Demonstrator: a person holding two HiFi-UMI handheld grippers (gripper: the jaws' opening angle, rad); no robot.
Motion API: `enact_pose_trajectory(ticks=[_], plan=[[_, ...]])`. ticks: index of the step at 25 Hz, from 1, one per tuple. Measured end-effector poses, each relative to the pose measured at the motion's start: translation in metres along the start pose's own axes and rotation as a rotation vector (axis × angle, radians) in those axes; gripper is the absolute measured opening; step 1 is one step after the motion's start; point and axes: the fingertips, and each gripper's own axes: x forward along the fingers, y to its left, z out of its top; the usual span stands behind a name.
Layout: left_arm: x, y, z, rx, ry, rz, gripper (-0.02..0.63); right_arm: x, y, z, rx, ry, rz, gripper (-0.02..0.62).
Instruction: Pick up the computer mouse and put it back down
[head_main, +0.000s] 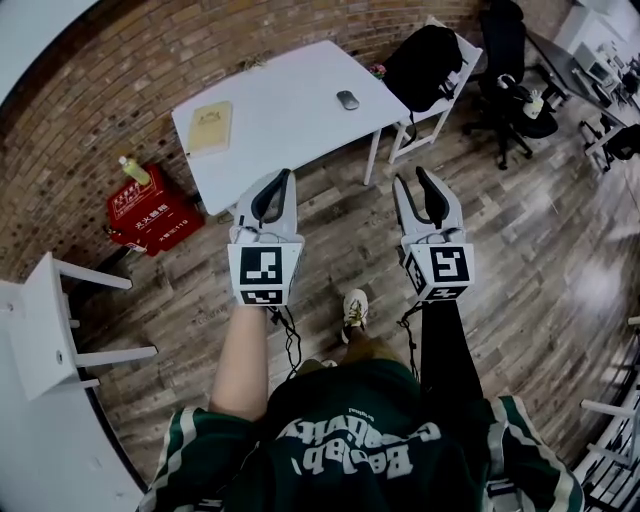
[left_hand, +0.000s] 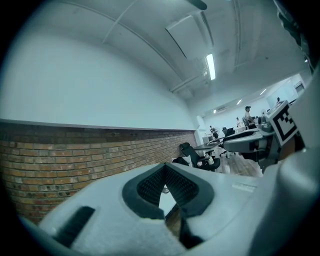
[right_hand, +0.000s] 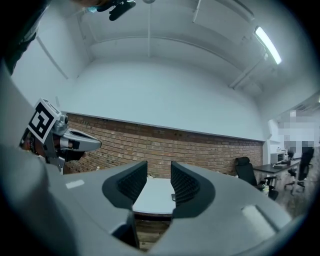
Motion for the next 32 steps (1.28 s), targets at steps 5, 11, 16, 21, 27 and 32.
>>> enact_pose_trajectory(ticks=[5,11,16,21,27,32], plan=[[0.059,0.009,0.003,-0.004,0.003,0.017,0.006,0.051,-0.035,-0.006,0.002,0.004,0.024,0.163],[0.124,0.015,0.006,0.008,0.004,0.029,0.006,0.108,-0.073,-0.013,0.005,-0.001,0.057,0.164],[0.166,0.021,0.01,0.012,-0.003,0.034,0.006,0.147,-0.096,-0.017,0.011,-0.012,0.076,0.164],[0.194,0.028,0.008,0.017,0.006,0.034,0.006,0.175,-0.109,-0.026,0.031,-0.004,0.085,0.166],[0.221,0.046,-0.004,0.003,0.022,0.044,0.006,0.208,-0.113,-0.041,0.029,0.025,0.101,0.169],[0.263,0.064,-0.015,0.004,0.026,0.028,0.006,0.251,-0.122,-0.051,0.023,0.041,0.103,0.17]])
